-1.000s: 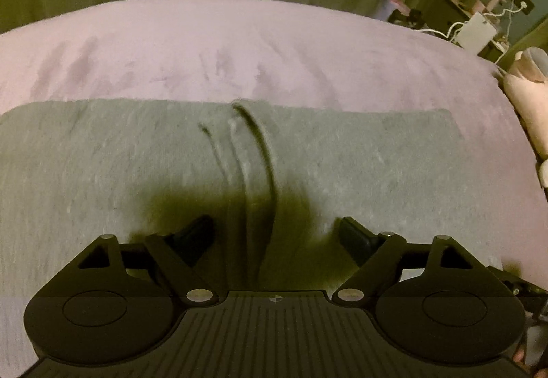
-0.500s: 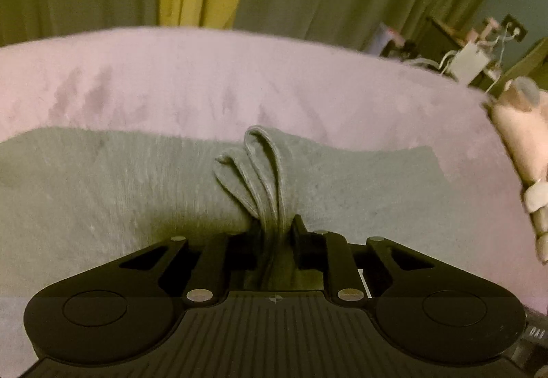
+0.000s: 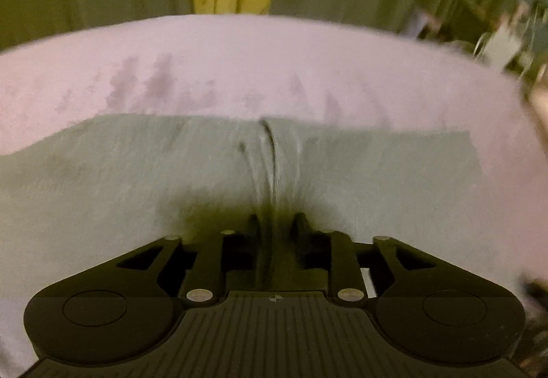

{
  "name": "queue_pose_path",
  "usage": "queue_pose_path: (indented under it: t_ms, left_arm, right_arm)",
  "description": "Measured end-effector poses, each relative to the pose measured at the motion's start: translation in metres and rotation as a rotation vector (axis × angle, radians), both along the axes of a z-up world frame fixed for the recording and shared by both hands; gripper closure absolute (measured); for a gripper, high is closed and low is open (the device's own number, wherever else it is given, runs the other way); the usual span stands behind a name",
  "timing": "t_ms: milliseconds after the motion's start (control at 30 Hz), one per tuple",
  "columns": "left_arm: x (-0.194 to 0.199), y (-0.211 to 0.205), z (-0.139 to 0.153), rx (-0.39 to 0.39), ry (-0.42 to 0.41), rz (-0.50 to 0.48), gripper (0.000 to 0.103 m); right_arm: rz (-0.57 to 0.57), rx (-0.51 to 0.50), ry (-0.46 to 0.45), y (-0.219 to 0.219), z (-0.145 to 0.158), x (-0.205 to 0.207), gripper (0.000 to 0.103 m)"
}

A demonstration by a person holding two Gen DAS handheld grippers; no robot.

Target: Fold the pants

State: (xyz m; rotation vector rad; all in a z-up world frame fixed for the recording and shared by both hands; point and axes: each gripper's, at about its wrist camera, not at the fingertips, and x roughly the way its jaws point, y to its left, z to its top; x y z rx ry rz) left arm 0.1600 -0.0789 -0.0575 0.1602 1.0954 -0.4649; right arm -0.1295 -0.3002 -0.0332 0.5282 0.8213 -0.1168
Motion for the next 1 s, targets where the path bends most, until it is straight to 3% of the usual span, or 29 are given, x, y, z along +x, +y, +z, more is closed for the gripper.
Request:
queue_pose_path:
  t_ms: [100, 200, 333, 433, 500, 567, 700, 1000]
  left_arm:
    - [-0.005, 0.011, 0.003, -0.049, 0.024, 0.031, 0.044]
    - [-0.015, 0.032, 0.008, -0.138, 0.082, 0.048, 0.040]
    - [-0.044, 0.049, 0.003, -0.142, 0.116, 0.021, 0.033]
    - [-0.062, 0.052, -0.015, -0.139, 0.181, 0.009, 0.034]
    - [-0.069, 0.049, -0.021, -0.142, 0.176, 0.012, 0.035]
    - [-0.072, 0.041, -0.021, -0.146, 0.166, 0.002, 0.047]
    - [-0.076, 0.027, -0.017, -0.078, 0.124, -0.019, 0.084]
    - [-0.083, 0.053, 0.005, -0.128, 0.082, 0.050, 0.086]
  right_arm:
    - [-0.036, 0.022, -0.065, -0.008, 0.007, -0.008, 0.005]
    - [-0.081, 0.058, -0.084, -0.018, 0.007, -0.013, 0.005]
    - [-0.120, 0.089, -0.048, -0.025, -0.001, -0.011, 0.005]
    - [-0.105, 0.071, -0.051, -0.020, -0.002, -0.011, 0.005]
    - [-0.094, 0.045, -0.039, -0.015, -0.003, -0.013, 0.005]
    - [-0.083, 0.016, -0.030, -0.010, -0.001, -0.011, 0.005]
    - [-0.073, -0.026, -0.042, -0.001, 0.008, -0.013, 0.005]
    - [-0.105, -0.092, -0.068, 0.016, 0.026, -0.013, 0.005]
